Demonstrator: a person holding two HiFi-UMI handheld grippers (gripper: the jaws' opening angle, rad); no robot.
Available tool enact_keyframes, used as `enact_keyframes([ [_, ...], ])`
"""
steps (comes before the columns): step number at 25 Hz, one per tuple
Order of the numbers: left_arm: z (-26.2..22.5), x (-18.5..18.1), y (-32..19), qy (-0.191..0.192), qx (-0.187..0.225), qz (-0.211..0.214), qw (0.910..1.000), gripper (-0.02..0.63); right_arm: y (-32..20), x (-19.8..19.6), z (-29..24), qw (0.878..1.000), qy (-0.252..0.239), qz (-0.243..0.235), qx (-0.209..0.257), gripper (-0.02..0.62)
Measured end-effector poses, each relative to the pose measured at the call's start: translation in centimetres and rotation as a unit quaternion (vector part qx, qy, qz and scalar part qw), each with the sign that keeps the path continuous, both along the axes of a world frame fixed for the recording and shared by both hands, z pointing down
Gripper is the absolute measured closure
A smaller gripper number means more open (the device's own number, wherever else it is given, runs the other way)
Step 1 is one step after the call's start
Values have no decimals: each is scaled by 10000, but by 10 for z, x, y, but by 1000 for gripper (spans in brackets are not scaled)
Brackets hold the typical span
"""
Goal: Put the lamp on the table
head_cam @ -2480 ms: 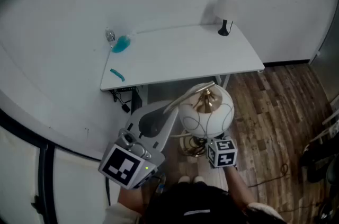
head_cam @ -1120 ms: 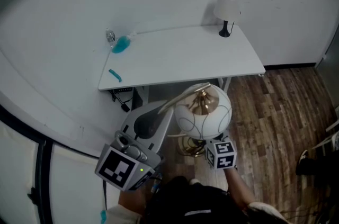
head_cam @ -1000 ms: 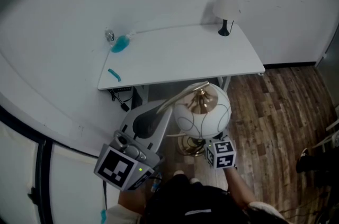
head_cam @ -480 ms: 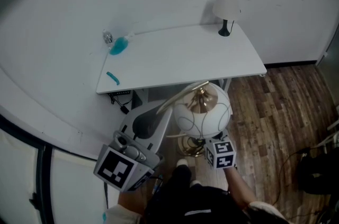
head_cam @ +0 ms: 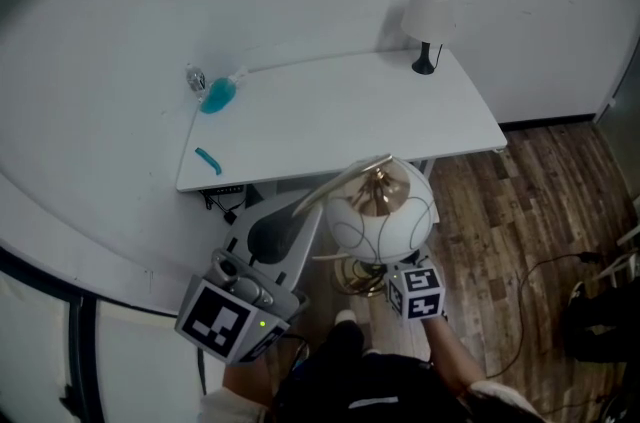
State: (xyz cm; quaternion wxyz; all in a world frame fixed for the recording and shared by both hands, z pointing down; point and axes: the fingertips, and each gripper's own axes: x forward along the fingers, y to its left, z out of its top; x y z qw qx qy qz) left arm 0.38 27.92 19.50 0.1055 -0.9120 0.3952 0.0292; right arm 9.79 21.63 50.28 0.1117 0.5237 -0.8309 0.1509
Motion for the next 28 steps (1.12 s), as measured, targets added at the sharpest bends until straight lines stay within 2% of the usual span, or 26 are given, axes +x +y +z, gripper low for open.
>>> enact_keyframes([
  [7, 0, -28, -49, 50, -97, 40, 9999, 594, -45, -24, -1, 9999, 49, 61, -65, 580],
  [12, -1, -45, -68, 91, -32, 55, 9999, 594, -62, -39, -1, 9999, 85, 69, -78, 580],
  [22, 2, -87, -115, 145, -192, 183, 9995, 594, -104, -79, 0, 9996, 150, 166, -195, 581],
  [28, 3, -93, -123, 159, -190, 275, 9993, 594, -112, -83, 2, 9993, 181, 246, -197, 581],
])
